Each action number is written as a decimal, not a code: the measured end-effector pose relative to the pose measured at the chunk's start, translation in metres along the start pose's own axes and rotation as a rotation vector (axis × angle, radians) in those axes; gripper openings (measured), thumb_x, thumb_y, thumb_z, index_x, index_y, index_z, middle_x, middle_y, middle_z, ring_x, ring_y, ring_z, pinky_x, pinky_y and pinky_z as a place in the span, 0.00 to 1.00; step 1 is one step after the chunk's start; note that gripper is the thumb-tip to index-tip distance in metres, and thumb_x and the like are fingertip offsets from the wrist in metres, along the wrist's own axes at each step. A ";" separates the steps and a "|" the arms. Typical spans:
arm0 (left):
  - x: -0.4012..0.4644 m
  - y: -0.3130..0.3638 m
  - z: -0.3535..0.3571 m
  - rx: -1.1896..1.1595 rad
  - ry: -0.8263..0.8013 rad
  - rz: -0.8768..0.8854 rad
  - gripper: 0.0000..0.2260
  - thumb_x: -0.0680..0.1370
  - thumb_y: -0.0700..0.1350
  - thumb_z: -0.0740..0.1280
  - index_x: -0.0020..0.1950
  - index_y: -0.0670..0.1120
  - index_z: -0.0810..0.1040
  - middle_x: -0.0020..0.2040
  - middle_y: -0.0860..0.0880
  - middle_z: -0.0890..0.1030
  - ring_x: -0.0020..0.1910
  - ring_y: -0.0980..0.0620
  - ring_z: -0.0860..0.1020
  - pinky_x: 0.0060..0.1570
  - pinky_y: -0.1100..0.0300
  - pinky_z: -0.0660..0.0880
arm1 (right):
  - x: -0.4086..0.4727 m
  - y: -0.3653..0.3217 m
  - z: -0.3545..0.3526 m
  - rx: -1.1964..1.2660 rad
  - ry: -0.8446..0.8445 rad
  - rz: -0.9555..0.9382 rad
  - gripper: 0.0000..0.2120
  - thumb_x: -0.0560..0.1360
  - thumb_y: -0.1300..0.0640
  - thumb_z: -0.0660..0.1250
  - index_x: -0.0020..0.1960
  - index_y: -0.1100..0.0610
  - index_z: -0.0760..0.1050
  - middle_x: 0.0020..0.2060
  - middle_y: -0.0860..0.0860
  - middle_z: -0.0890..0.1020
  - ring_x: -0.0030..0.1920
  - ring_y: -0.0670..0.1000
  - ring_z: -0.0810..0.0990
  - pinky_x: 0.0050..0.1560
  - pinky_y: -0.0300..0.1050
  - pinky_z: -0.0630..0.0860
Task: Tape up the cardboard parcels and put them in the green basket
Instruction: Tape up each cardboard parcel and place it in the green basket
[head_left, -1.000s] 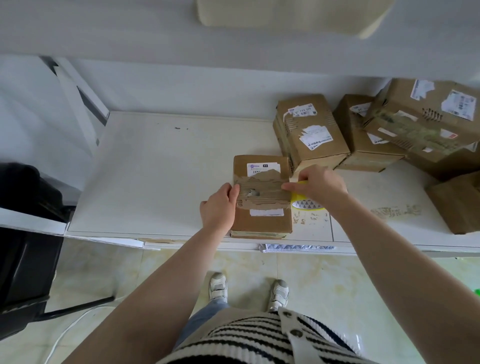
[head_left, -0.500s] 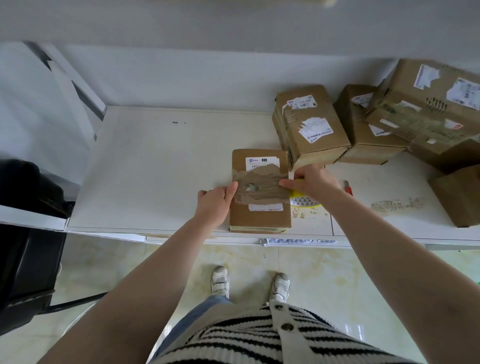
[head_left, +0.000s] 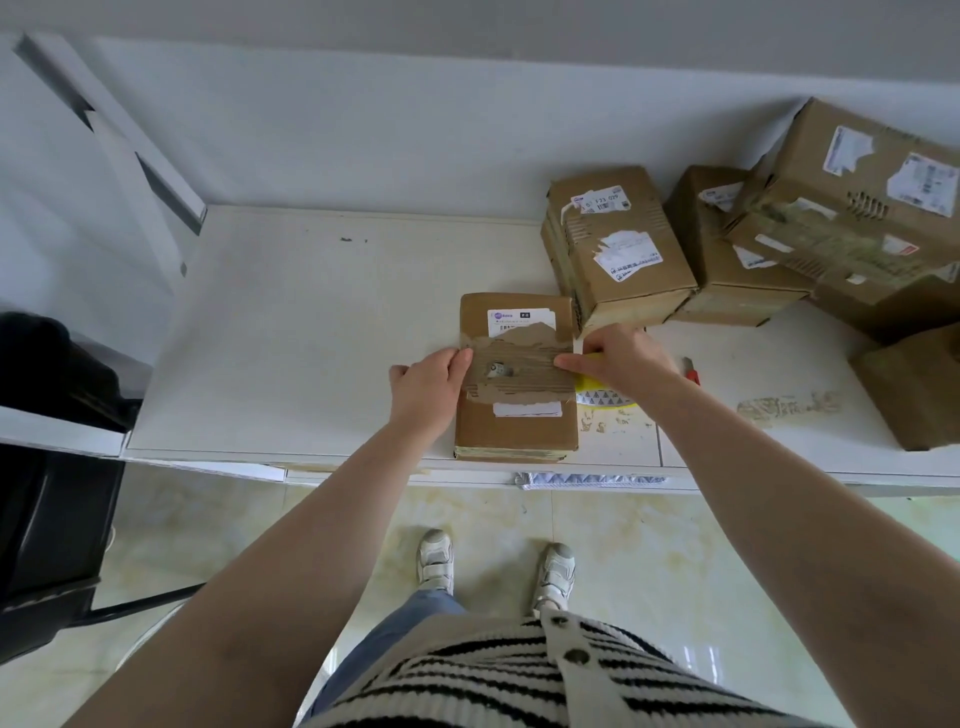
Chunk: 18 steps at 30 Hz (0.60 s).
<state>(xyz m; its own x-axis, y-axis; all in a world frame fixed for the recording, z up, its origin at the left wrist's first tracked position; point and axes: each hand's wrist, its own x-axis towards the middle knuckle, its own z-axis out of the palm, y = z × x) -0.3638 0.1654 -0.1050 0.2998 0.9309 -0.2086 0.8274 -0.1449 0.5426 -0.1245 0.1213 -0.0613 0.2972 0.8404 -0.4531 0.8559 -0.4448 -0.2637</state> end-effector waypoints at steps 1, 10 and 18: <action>-0.003 -0.003 0.001 0.000 -0.026 0.005 0.20 0.85 0.55 0.48 0.44 0.46 0.73 0.37 0.47 0.79 0.41 0.45 0.78 0.51 0.55 0.56 | 0.000 0.001 0.000 0.000 0.004 -0.002 0.23 0.71 0.31 0.64 0.35 0.52 0.74 0.31 0.49 0.77 0.31 0.48 0.75 0.30 0.40 0.66; -0.016 0.011 -0.017 0.356 0.232 0.168 0.17 0.80 0.53 0.54 0.60 0.45 0.73 0.56 0.46 0.78 0.56 0.43 0.76 0.61 0.46 0.63 | 0.001 -0.001 -0.001 -0.044 -0.019 0.006 0.24 0.71 0.31 0.63 0.37 0.52 0.74 0.32 0.49 0.77 0.33 0.47 0.75 0.31 0.40 0.67; 0.018 0.064 0.026 0.558 0.097 0.324 0.31 0.83 0.58 0.39 0.79 0.42 0.36 0.79 0.43 0.35 0.78 0.44 0.35 0.76 0.42 0.42 | 0.005 0.001 0.004 -0.045 -0.004 0.025 0.24 0.71 0.30 0.63 0.34 0.52 0.72 0.30 0.49 0.76 0.31 0.48 0.74 0.30 0.41 0.66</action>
<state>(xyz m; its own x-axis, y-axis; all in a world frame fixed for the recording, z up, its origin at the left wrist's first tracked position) -0.2926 0.1646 -0.0949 0.5526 0.8333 -0.0166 0.8326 -0.5510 0.0563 -0.1237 0.1239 -0.0673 0.3172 0.8281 -0.4622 0.8665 -0.4512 -0.2136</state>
